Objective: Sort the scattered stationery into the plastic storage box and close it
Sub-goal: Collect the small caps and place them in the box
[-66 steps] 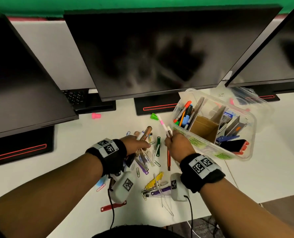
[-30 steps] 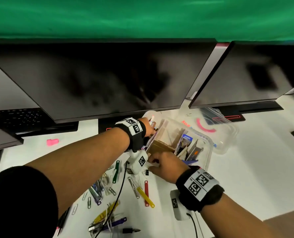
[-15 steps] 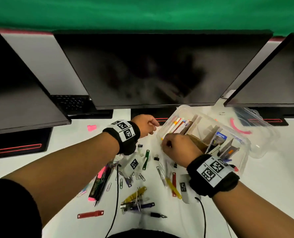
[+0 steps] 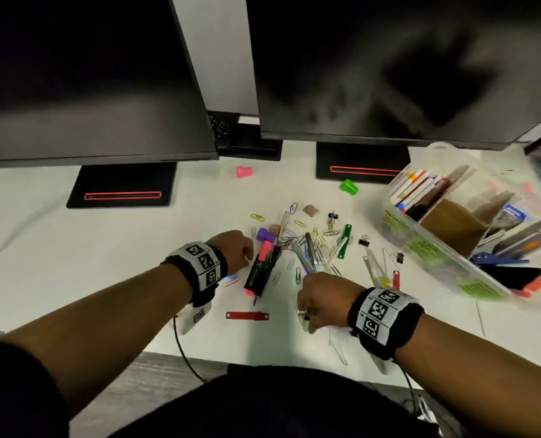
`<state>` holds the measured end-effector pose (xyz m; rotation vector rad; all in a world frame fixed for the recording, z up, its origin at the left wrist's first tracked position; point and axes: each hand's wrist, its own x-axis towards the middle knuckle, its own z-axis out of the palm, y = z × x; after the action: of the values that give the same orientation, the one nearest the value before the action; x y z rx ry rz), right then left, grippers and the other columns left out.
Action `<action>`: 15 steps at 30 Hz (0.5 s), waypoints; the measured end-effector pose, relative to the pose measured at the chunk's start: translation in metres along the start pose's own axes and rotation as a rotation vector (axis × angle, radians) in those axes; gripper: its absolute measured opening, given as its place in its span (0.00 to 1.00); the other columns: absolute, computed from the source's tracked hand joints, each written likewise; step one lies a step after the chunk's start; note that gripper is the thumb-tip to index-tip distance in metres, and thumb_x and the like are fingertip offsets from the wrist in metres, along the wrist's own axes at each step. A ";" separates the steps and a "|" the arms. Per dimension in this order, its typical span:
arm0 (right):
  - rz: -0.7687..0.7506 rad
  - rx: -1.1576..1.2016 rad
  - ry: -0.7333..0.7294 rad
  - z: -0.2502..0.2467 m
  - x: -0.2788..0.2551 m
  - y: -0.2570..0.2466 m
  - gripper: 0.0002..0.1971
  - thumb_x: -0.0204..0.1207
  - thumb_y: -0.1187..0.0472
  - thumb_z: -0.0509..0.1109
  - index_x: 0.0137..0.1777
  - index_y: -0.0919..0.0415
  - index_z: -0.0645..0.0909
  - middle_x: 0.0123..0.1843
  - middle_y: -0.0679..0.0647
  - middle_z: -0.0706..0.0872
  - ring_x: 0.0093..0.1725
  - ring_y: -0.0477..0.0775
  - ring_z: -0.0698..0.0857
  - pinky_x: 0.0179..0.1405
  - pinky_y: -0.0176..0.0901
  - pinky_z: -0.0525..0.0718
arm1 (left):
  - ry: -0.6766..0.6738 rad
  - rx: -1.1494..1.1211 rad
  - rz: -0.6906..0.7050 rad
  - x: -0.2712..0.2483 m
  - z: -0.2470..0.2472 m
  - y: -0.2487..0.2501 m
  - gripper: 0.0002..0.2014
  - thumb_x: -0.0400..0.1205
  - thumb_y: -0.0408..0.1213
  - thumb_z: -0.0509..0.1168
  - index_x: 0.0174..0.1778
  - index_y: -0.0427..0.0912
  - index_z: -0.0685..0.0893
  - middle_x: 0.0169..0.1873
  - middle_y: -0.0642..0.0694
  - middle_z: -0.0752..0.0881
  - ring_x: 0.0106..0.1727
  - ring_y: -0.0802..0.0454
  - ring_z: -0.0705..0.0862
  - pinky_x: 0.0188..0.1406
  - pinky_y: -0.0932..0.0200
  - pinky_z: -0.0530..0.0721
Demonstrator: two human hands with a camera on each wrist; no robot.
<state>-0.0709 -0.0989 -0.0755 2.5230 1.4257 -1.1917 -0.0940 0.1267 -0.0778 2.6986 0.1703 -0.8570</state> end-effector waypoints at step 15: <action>0.509 0.393 0.579 -0.011 -0.015 0.045 0.08 0.75 0.63 0.70 0.53 0.59 0.85 0.55 0.58 0.85 0.54 0.59 0.83 0.49 0.39 0.75 | 0.055 0.057 0.043 0.003 0.011 0.011 0.23 0.78 0.53 0.66 0.64 0.44 0.75 0.59 0.45 0.82 0.61 0.45 0.81 0.58 0.54 0.78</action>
<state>-0.0353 -0.1325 -0.0739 3.3948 0.5117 -0.7319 -0.0954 0.1133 -0.0851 2.7697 0.1012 -0.7865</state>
